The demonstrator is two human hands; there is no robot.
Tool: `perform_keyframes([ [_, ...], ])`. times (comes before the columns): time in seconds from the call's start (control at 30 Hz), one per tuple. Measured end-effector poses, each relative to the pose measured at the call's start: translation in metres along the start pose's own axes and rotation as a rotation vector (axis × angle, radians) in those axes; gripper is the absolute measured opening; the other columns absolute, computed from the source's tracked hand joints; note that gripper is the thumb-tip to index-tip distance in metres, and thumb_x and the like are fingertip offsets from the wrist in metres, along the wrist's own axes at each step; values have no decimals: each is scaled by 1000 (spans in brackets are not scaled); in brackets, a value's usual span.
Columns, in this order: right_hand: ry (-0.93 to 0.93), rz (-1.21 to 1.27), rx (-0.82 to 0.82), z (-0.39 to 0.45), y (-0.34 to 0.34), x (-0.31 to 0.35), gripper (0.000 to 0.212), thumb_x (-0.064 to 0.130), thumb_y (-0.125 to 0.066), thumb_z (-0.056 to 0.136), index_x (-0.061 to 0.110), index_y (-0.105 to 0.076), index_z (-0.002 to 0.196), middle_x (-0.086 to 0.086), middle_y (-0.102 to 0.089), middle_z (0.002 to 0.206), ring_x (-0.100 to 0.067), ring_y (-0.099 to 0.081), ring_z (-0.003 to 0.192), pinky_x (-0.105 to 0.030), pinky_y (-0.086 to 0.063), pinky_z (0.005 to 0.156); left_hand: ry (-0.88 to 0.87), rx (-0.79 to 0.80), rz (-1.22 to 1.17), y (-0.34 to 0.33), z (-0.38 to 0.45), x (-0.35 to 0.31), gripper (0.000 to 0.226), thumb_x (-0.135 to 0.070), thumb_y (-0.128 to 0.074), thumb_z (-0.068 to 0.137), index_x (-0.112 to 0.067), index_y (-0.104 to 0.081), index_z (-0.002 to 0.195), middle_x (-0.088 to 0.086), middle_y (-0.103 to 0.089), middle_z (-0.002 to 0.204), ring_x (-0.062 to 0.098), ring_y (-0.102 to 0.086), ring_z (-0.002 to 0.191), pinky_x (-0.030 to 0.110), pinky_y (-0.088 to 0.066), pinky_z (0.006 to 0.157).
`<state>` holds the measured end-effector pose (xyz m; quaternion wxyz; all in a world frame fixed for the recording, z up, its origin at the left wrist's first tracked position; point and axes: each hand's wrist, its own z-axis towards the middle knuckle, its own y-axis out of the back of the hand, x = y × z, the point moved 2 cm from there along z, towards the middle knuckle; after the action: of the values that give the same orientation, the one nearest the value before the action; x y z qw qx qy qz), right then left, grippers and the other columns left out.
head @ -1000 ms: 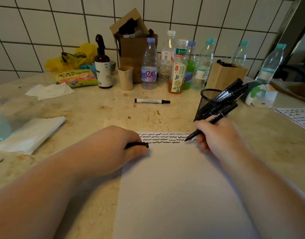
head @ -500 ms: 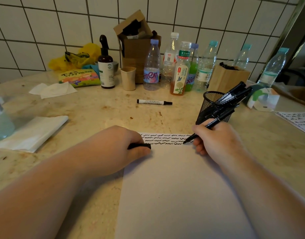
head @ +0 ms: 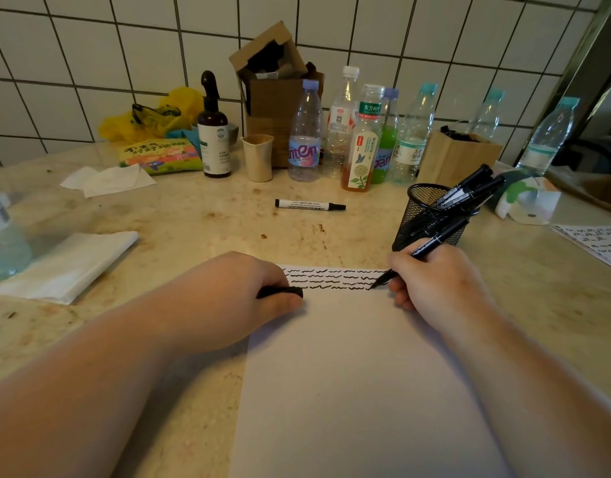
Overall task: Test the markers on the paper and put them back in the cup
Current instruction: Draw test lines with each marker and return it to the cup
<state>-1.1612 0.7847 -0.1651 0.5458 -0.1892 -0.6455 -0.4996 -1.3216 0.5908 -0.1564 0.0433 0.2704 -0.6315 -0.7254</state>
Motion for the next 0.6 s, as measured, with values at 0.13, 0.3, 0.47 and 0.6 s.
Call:
perform_keyframes([
  [0.13, -30, -1, -24, 2, 2, -2, 19, 26, -62, 87, 13, -68, 75, -3, -69, 57, -19, -66, 50, -48, -62, 69, -5, 2, 7, 0, 0, 0, 34, -61, -49, 90, -32, -66, 88, -13, -66, 73, 4, -59, 66, 23, -46, 58],
  [0.3, -42, -30, -96, 2, 8, -1, 19, 29, -61, 86, 15, -70, 77, -1, -71, 57, -20, -68, 52, -47, -63, 71, -15, 8, 16, 2, 0, -1, 35, -61, -47, 90, -31, -67, 91, -11, -68, 76, 5, -60, 68, 25, -49, 62],
  [0.47, 18, 149, -69, -2, 6, 4, 20, 28, -63, 93, 17, -68, 76, 3, -65, 54, -11, -58, 47, -35, -54, 53, -32, 11, -8, 2, -2, -2, 36, -63, -44, 90, -36, -66, 100, -11, -70, 81, 5, -61, 73, 31, -53, 70],
  [0.6, 96, 402, 193, -15, -3, 17, 18, 20, -69, 91, 13, -67, 75, 0, -56, 55, -14, -49, 47, -22, -41, 44, -39, -8, -54, 3, -1, -4, 25, -54, -45, 95, -39, -61, 105, -13, -68, 79, 1, -58, 71, 21, -47, 64],
])
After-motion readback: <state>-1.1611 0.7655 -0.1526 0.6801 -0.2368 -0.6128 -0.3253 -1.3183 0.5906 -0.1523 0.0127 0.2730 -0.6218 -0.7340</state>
